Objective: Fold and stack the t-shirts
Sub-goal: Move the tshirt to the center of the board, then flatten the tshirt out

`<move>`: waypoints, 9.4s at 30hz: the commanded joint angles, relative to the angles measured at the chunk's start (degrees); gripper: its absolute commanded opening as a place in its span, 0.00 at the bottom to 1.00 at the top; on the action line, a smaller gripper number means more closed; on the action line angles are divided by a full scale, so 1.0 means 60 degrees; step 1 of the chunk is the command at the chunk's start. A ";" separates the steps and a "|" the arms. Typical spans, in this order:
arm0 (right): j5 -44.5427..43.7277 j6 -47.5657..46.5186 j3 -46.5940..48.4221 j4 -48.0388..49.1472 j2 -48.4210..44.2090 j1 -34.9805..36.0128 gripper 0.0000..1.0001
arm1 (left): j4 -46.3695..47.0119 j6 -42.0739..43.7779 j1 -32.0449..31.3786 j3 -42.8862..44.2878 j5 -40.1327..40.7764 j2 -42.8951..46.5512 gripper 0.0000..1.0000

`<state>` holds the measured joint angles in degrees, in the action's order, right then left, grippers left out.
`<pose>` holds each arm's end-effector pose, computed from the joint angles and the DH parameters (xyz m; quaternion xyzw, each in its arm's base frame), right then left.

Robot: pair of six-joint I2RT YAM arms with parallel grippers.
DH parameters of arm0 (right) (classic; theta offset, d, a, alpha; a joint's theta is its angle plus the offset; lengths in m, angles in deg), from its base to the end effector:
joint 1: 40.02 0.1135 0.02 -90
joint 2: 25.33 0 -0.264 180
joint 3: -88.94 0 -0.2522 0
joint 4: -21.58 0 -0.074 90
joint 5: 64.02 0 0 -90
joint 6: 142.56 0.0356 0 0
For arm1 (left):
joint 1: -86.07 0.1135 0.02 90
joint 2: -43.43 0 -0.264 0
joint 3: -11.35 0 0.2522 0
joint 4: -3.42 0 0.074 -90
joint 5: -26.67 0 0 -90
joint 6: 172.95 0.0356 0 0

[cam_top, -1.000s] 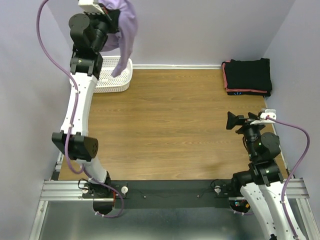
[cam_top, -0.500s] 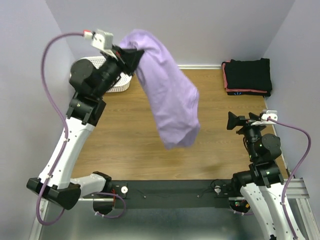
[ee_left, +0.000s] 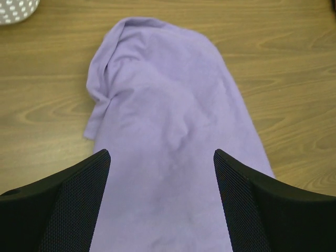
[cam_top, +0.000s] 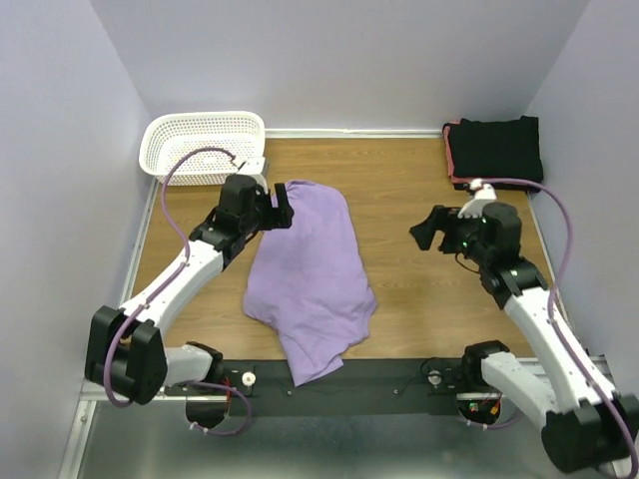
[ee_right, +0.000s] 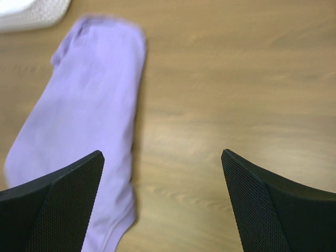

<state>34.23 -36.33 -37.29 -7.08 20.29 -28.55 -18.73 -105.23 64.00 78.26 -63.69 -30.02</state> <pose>0.1826 0.0423 0.2997 -0.0069 0.8206 0.1935 0.5378 0.2701 -0.1097 0.2852 0.0000 0.8603 -0.1949 0.4711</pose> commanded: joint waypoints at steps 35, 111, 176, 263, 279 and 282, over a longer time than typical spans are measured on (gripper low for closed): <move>-0.1665 0.0797 0.4110 -0.1076 0.7319 -0.0167 0.31 | -0.0361 -0.0036 0.0001 -0.2808 0.1833 0.2310 0.87; 0.1743 0.0282 0.4057 -0.2849 0.6302 -0.0711 0.75 | 0.1762 -0.2290 -0.2151 -0.0424 -0.1463 -0.1144 0.84; -0.3220 0.1250 0.1432 -0.2043 0.4115 -0.1076 0.01 | -0.4986 0.0154 -0.1948 0.2069 0.4492 0.1253 0.00; -0.3396 0.0796 0.3115 -0.1531 0.6704 -0.1061 0.14 | -0.0070 -0.1855 0.2549 -0.0140 0.4751 0.2251 0.00; -0.1642 0.0691 0.4295 -0.1955 0.7415 -0.0623 0.63 | 0.1192 -0.1413 0.2520 -0.1914 0.4045 0.2471 0.00; -0.1129 0.1102 0.3164 -0.2058 0.6783 -0.0461 0.66 | 0.1206 -0.1398 0.2520 -0.1900 0.3898 0.2457 0.00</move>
<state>21.01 -32.66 -11.93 -16.32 65.29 -32.90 -13.70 -114.76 78.93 66.04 -39.80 -15.77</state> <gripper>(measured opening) 0.644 0.005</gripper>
